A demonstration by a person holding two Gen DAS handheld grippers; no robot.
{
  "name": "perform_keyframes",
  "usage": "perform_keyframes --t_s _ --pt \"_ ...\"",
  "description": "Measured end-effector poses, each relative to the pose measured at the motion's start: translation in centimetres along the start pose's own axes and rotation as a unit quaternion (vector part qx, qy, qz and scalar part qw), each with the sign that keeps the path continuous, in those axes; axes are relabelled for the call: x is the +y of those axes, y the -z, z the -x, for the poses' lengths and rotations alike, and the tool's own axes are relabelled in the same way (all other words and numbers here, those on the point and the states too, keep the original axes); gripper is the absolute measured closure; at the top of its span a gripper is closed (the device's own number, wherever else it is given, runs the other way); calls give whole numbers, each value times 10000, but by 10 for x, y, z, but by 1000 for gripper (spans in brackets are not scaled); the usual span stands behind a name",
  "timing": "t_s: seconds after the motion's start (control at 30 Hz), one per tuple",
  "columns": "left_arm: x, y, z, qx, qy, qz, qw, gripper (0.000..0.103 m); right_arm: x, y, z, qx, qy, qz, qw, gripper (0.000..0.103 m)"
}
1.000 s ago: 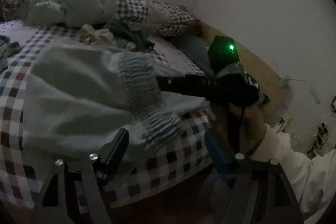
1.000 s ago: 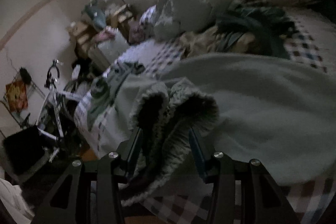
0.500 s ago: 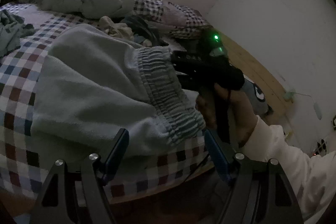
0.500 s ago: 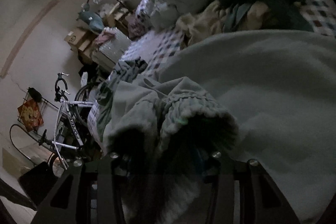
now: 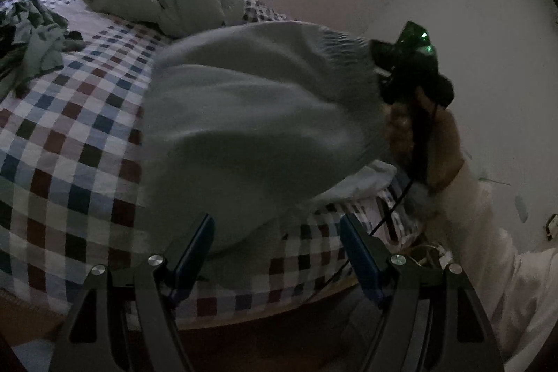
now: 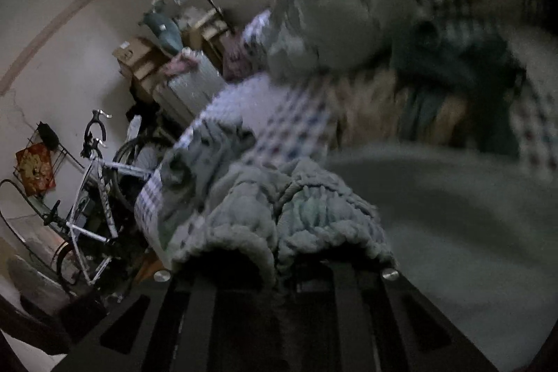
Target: Fold clothes
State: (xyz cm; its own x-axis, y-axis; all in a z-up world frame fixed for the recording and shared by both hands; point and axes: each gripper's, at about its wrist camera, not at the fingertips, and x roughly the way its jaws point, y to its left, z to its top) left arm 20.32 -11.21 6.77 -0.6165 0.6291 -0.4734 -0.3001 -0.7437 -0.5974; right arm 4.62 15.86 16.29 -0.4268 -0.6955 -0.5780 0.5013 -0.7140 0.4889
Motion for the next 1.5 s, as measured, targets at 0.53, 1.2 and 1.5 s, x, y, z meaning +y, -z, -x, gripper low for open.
perform_keyframes --t_s 0.53,1.2,1.5 --pt "-16 19 -63 923 -1760 -1171 9730 25 -65 -38 52 41 918 -314 9953 90" --pt "-18 9 -63 434 -2164 -1231 9675 88 -38 -57 87 -290 892 -117 9955 90" --pt "22 21 -58 810 -2668 -276 9600 91 -47 -40 60 79 826 -88 9965 90"
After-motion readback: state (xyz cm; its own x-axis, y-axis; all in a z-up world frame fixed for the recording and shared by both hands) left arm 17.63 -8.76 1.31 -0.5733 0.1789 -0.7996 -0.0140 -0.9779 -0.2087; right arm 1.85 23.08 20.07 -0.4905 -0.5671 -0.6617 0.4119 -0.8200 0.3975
